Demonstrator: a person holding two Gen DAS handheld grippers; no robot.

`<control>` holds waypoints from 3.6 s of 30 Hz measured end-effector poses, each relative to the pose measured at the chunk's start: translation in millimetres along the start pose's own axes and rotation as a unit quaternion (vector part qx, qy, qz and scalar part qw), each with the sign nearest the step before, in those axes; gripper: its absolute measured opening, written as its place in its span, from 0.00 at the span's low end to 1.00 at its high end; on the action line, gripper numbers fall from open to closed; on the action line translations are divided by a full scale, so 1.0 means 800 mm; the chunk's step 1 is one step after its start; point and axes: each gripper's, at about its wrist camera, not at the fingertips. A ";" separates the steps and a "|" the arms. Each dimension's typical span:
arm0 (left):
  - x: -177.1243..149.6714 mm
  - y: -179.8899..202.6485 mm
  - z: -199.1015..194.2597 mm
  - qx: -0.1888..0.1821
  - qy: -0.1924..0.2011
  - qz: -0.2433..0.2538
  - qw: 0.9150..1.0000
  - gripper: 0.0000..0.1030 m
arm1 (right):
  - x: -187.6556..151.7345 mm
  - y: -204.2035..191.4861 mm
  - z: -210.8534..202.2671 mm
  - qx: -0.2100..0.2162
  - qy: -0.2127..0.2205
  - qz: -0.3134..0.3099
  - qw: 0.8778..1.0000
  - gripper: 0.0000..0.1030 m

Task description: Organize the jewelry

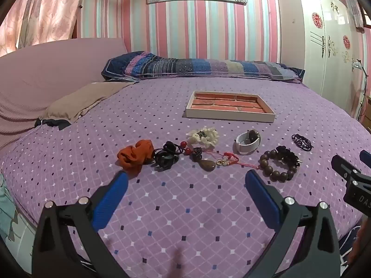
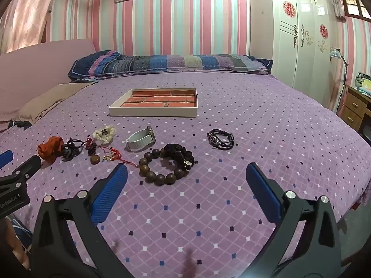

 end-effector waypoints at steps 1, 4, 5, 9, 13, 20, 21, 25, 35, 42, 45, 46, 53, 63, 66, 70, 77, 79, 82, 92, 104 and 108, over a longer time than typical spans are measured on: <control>0.000 0.000 0.000 0.000 0.000 0.001 1.000 0.96 | 0.000 0.000 0.000 0.000 0.001 0.000 1.000 0.96; 0.001 0.001 0.001 0.000 -0.002 0.001 1.000 0.96 | 0.001 0.000 -0.001 -0.001 0.001 0.000 1.000 0.96; 0.001 0.001 0.001 0.000 -0.002 0.001 1.000 0.96 | 0.001 0.000 -0.001 -0.002 0.002 0.000 1.000 0.96; 0.000 0.000 0.000 0.000 0.001 -0.001 1.000 0.96 | 0.000 -0.002 -0.003 -0.003 0.001 0.001 1.000 0.96; 0.000 0.000 0.000 -0.001 0.001 -0.001 1.000 0.96 | -0.001 0.002 -0.003 -0.001 -0.001 0.003 1.000 0.96; 0.000 0.000 0.000 -0.001 0.001 -0.001 1.000 0.96 | 0.003 0.000 -0.003 -0.005 0.001 0.003 1.000 0.96; 0.000 0.000 0.000 -0.001 0.001 -0.001 1.000 0.96 | 0.003 0.000 -0.003 -0.005 0.001 0.003 1.000 0.96; 0.004 0.003 -0.001 -0.001 0.000 -0.002 1.000 0.96 | 0.002 0.000 -0.003 -0.006 0.001 0.003 1.000 0.96; 0.004 0.001 0.000 -0.001 0.001 -0.003 1.000 0.96 | 0.002 0.001 -0.002 -0.008 0.002 0.003 1.000 0.96; 0.006 -0.002 -0.002 0.002 0.000 -0.003 1.000 0.96 | 0.001 0.001 -0.001 -0.009 0.001 0.003 1.000 0.96; 0.003 -0.007 -0.002 0.003 0.003 -0.002 1.000 0.96 | 0.001 0.001 -0.001 -0.008 0.002 0.003 1.000 0.96; 0.002 -0.007 -0.002 0.004 0.003 -0.002 1.000 0.96 | 0.001 0.001 0.000 -0.009 0.002 0.003 1.000 0.96; 0.000 -0.005 0.002 0.003 0.001 0.000 1.000 0.96 | 0.001 0.001 -0.001 -0.009 0.001 0.004 1.000 0.96; -0.002 -0.004 0.004 0.002 0.000 0.000 1.000 0.96 | -0.002 0.003 0.001 -0.010 -0.001 0.004 1.000 0.96; -0.002 -0.004 0.005 0.001 0.000 -0.001 1.000 0.96 | -0.003 0.003 0.002 -0.010 0.000 0.003 1.000 0.96; -0.003 -0.004 0.005 0.001 0.000 -0.001 1.000 0.96 | -0.003 0.004 0.002 -0.011 -0.001 0.003 1.000 0.96; -0.004 -0.004 0.005 0.001 -0.001 0.000 1.000 0.96 | -0.003 0.003 0.003 -0.011 -0.001 0.003 1.000 0.96; -0.006 -0.004 0.006 0.000 -0.002 0.000 1.000 0.96 | -0.003 0.003 0.003 -0.011 -0.001 0.003 1.000 0.96; -0.007 -0.004 0.007 0.000 -0.001 0.000 1.000 0.96 | -0.003 0.003 0.003 -0.011 0.000 0.003 1.000 0.96; -0.007 -0.005 0.011 -0.002 -0.005 0.000 1.000 0.96 | -0.004 0.003 0.011 -0.014 -0.002 0.001 1.000 0.96; -0.008 -0.010 0.019 -0.006 -0.009 0.000 1.000 0.96 | -0.004 0.000 0.015 -0.021 -0.003 -0.004 1.000 0.96; -0.010 -0.012 0.021 -0.007 -0.010 0.002 1.000 0.96 | -0.004 -0.002 0.020 -0.023 -0.006 -0.002 1.000 0.96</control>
Point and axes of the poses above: each gripper's, at about its wrist camera, not at the fingertips, and z roughly the way its jaws point, y to its right, x to its top, and after that the axes turned 11 degrees about z, right-handed
